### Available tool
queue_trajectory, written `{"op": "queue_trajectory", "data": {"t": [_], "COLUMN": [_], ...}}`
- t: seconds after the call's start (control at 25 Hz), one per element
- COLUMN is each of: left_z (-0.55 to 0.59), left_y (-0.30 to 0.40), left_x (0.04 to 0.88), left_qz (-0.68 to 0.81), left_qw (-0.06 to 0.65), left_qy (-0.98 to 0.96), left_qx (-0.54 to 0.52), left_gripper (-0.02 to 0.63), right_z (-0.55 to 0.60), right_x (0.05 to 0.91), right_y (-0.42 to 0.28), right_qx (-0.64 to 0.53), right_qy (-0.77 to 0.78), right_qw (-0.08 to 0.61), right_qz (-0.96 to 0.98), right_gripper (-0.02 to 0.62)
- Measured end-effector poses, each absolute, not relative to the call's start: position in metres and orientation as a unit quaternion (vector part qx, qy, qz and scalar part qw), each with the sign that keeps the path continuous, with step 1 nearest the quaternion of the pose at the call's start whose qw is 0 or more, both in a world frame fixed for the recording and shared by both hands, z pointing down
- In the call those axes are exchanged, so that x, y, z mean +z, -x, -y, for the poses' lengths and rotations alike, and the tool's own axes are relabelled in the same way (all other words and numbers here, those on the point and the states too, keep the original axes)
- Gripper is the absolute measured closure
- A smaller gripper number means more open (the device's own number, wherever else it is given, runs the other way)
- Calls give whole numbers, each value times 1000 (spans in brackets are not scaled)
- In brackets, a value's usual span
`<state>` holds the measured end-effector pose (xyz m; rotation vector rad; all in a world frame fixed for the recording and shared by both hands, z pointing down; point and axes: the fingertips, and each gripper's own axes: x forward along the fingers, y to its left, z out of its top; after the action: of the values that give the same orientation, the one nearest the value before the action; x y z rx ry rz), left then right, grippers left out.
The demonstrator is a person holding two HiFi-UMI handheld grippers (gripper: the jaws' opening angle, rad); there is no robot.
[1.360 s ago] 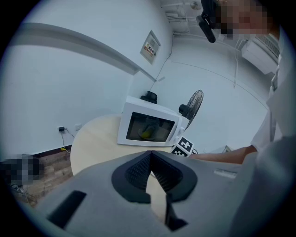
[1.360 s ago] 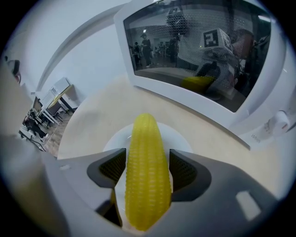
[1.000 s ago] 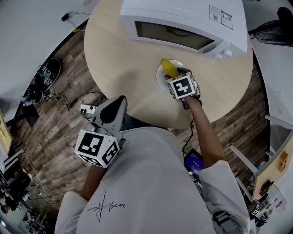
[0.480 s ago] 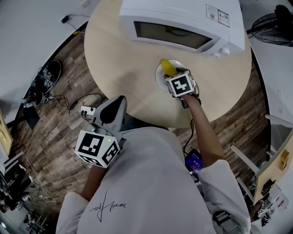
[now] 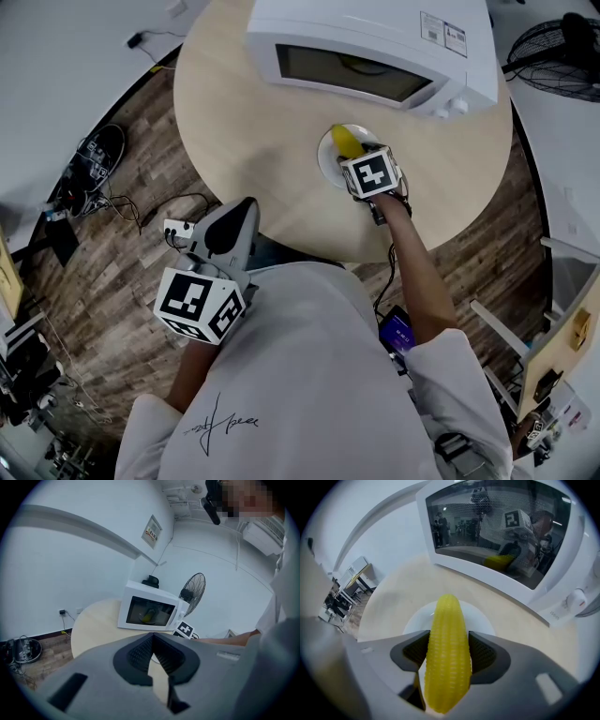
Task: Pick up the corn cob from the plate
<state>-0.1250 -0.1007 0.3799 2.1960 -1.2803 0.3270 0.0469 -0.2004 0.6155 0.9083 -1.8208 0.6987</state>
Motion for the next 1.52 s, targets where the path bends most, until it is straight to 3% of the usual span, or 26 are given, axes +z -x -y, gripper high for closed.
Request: {"op": "queue_trajectory", "data": {"t": [1.52], "left_z": [85], "left_y": [102], "left_x": [374], "left_qz": [462], "left_qw": [274], "left_qy": [-835], "left_qx": [122], "left_gripper": [615], "right_z": [181], "right_x": [584], "right_y": [-58], "right_qx": [337], "right_qy": [-389], "right_qw": [395], "right_qz": [761], "right_gripper": [327]}}
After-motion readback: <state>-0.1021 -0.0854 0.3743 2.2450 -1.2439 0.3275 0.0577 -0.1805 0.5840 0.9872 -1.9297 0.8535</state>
